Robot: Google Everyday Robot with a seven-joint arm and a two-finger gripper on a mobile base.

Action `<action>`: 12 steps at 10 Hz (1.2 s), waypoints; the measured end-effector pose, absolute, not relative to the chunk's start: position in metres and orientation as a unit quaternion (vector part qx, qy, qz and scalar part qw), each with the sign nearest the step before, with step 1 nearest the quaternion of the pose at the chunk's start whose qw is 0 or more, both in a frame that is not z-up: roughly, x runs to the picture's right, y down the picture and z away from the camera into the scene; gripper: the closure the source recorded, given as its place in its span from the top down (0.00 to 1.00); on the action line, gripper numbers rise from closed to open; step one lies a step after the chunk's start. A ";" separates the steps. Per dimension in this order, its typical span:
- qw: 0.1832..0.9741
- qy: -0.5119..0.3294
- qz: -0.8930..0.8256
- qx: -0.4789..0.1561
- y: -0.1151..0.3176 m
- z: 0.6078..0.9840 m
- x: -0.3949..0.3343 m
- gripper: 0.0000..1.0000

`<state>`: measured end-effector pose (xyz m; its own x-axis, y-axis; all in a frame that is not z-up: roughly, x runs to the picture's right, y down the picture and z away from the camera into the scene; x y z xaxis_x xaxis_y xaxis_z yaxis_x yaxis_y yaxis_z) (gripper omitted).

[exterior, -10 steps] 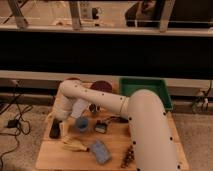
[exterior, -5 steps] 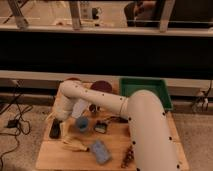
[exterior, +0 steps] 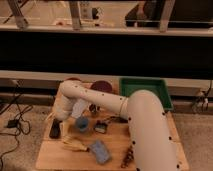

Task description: Place eraser in paper cup

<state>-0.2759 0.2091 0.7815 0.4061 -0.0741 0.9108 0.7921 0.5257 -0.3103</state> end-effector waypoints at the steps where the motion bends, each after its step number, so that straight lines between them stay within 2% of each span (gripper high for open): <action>1: 0.742 -0.462 -0.291 -0.388 0.208 0.785 -0.279 0.80; 5: 0.747 -0.460 -0.290 -0.382 0.186 0.815 -0.303 0.80; 12: 0.747 -0.454 -0.287 -0.393 0.186 0.821 -0.298 0.80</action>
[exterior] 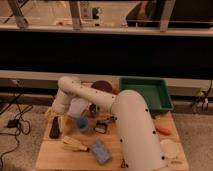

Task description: Place eraser in paper cup

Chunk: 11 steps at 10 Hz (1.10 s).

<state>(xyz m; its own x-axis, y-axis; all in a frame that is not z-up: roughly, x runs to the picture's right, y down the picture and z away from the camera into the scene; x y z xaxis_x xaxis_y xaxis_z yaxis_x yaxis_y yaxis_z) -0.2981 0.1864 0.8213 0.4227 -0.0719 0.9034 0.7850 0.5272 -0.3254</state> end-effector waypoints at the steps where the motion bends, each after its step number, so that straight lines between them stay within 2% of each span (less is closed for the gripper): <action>1: 0.746 -0.454 -0.287 -0.393 0.187 0.821 -0.298 0.80; 11: 0.732 -0.471 -0.295 -0.395 0.195 0.826 -0.295 0.80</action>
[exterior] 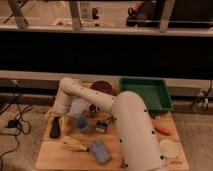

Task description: Place eraser in paper cup

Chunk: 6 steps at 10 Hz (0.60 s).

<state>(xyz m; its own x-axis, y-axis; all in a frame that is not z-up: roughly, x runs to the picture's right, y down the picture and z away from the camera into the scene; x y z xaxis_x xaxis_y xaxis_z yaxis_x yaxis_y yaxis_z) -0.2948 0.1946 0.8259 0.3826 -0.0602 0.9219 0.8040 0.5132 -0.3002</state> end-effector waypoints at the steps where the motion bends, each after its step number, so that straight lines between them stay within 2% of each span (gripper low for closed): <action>1: 0.732 -0.471 -0.295 -0.395 0.195 0.826 -0.295 0.80; 6: 0.748 -0.444 -0.262 -0.417 0.199 0.833 -0.286 0.80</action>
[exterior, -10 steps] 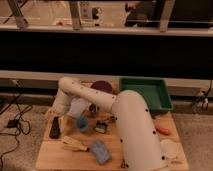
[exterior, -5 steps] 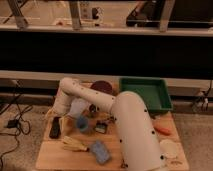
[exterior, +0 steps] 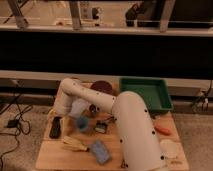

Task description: Place eraser in paper cup

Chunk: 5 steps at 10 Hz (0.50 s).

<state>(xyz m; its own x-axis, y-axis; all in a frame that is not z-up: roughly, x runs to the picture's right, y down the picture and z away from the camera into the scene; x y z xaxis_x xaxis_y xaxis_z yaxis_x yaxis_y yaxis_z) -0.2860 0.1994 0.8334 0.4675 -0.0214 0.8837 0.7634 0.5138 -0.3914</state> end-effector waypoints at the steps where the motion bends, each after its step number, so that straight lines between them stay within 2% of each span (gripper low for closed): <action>1: 0.749 -0.442 -0.259 -0.420 0.201 0.836 -0.285 0.80; 5: 0.749 -0.443 -0.260 -0.419 0.201 0.836 -0.284 0.78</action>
